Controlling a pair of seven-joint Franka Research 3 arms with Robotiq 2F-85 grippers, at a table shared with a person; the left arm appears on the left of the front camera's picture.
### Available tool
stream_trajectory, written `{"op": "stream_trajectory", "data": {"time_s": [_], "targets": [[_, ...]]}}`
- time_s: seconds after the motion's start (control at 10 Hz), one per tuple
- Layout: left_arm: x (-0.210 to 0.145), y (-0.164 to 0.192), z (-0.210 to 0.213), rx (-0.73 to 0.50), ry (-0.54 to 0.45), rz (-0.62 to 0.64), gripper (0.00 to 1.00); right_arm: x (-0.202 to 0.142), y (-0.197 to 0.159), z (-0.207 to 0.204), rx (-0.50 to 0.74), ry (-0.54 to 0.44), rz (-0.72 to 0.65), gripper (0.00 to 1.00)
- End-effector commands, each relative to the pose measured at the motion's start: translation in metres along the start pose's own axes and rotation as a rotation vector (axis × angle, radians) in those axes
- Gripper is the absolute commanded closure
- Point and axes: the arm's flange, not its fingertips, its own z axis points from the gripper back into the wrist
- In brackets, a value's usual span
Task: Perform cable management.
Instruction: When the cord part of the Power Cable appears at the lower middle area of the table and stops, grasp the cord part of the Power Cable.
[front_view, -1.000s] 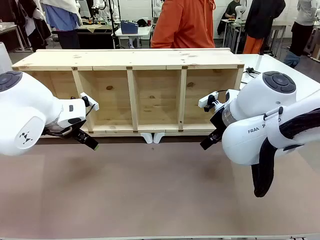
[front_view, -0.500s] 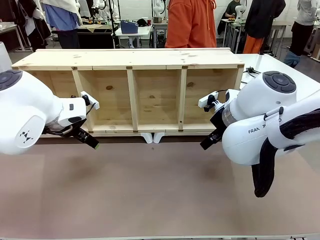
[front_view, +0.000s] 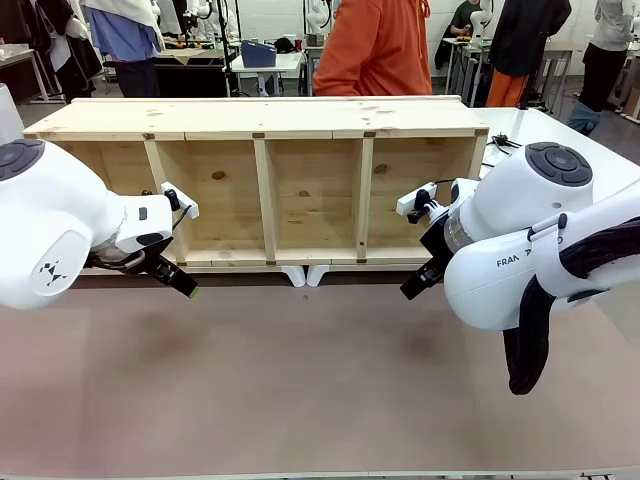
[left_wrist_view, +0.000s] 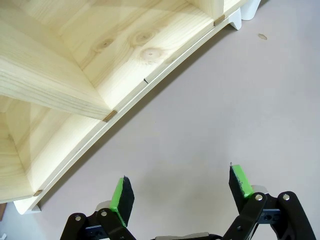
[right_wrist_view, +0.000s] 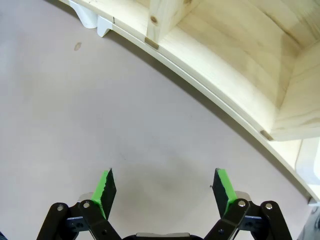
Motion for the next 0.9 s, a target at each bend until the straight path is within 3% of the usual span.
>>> {"op": "stream_trajectory", "data": {"time_s": [0.0,0.4,0.8], "targets": [[0.001,0.002,0.0,0.0,-0.004,0.004,0.0,0.0,0.0,0.0,0.001,0.0,-0.004,0.0],[-0.002,-0.008,0.015,0.027,0.015,0.005,0.0,-0.004,0.008,0.026,-0.005,-0.002,0.008,0.0],[-0.03,-0.029,0.077,0.065,-0.025,0.002,0.0,-0.021,0.028,0.094,-0.062,-0.034,-0.001,0.0]]}}
